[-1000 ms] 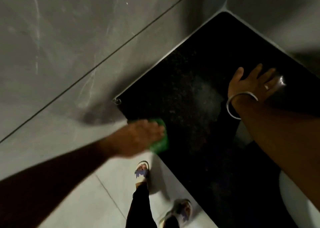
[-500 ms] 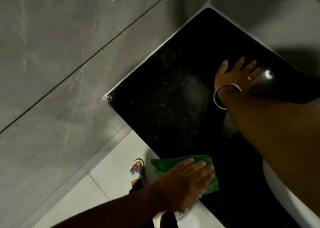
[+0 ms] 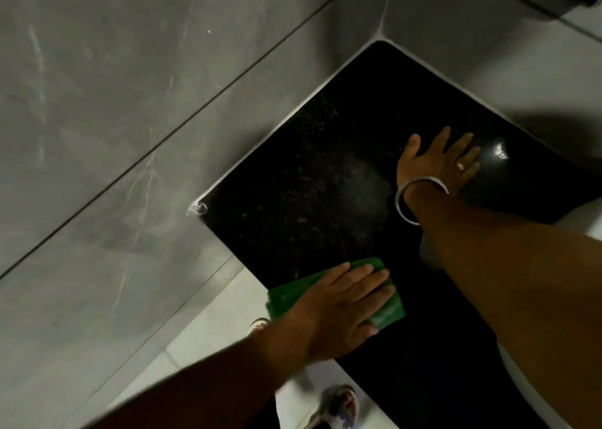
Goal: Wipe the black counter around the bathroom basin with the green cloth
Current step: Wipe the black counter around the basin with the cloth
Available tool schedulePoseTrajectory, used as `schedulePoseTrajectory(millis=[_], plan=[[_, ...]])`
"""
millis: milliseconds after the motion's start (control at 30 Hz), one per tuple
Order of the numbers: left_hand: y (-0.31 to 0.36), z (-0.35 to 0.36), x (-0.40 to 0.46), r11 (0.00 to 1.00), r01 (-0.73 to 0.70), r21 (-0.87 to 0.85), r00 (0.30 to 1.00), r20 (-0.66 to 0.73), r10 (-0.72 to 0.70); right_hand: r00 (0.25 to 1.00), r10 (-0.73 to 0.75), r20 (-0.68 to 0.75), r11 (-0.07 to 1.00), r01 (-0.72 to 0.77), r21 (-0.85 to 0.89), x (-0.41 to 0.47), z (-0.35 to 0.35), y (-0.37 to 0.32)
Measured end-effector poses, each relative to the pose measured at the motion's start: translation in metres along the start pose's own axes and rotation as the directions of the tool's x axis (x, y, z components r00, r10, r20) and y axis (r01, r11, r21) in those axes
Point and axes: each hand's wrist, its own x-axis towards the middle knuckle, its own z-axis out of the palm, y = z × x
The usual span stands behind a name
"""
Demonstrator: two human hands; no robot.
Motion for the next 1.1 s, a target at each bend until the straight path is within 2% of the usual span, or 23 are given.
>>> schedulePoseTrajectory(millis=[100, 167, 200, 267, 300, 367, 467, 633, 800, 933, 967, 1033, 1100], plan=[[0.021, -0.003, 0.034, 0.967, 0.205, -0.150, 0.977, -0.029, -0.212, 1.000, 0.001, -0.014, 1.000, -0.001, -0.009, -0.001, 0.001, 0.001], [0.007, -0.001, 0.038, 0.926, 0.316, -0.205, 0.938, -0.077, -0.338, 0.999, -0.004, -0.032, 1.000, 0.003, -0.017, -0.001, 0.003, 0.000], [-0.010, -0.003, 0.036, 0.888, 0.405, -0.215, 0.895, -0.102, -0.433, 0.999, -0.003, -0.043, 1.000, 0.002, -0.021, 0.000, 0.002, 0.001], [-0.059, -0.009, 0.029, 0.763, 0.601, -0.237, 0.758, -0.132, -0.638, 0.999, -0.002, -0.052, 1.000, 0.001, -0.026, 0.000, 0.002, 0.002], [-0.085, -0.014, 0.025, 0.701, 0.670, -0.245, 0.694, -0.129, -0.708, 0.999, -0.006, -0.052, 1.000, 0.005, -0.027, 0.000, 0.001, 0.002], [-0.128, -0.021, 0.015, 0.623, 0.741, -0.250, 0.614, -0.124, -0.780, 0.999, -0.010, -0.053, 1.000, 0.009, -0.029, 0.000, 0.000, 0.002], [-0.154, -0.018, -0.013, 0.536, 0.794, -0.288, 0.503, -0.185, -0.844, 0.998, -0.025, -0.061, 0.999, 0.023, -0.045, 0.000, 0.002, 0.003], [-0.138, -0.013, -0.032, 0.441, 0.833, -0.334, 0.379, -0.235, -0.895, 0.995, -0.043, -0.093, 0.999, 0.040, -0.030, 0.001, 0.005, 0.006], [-0.121, -0.011, -0.033, 0.258, 0.827, -0.500, 0.185, -0.191, -0.964, 0.994, -0.026, -0.106, 0.999, 0.023, -0.032, -0.001, 0.005, 0.004], [-0.117, -0.023, -0.009, 0.043, 0.774, -0.632, -0.039, -0.115, -0.993, 0.998, -0.005, -0.056, 0.998, 0.002, -0.058, -0.001, 0.001, 0.002], [-0.118, -0.025, -0.006, 0.013, 0.760, -0.650, -0.076, -0.109, -0.991, 0.999, -0.009, -0.048, 0.998, 0.006, -0.061, -0.002, 0.000, 0.002], [-0.116, -0.026, -0.008, -0.002, 0.741, -0.671, -0.103, -0.111, -0.989, 0.999, -0.013, -0.033, 0.999, 0.011, -0.051, -0.002, -0.002, 0.000], [-0.104, -0.021, -0.014, 0.034, 0.728, -0.684, -0.049, -0.102, -0.994, 0.999, -0.015, -0.037, 0.999, 0.013, -0.045, -0.002, -0.002, -0.001]])
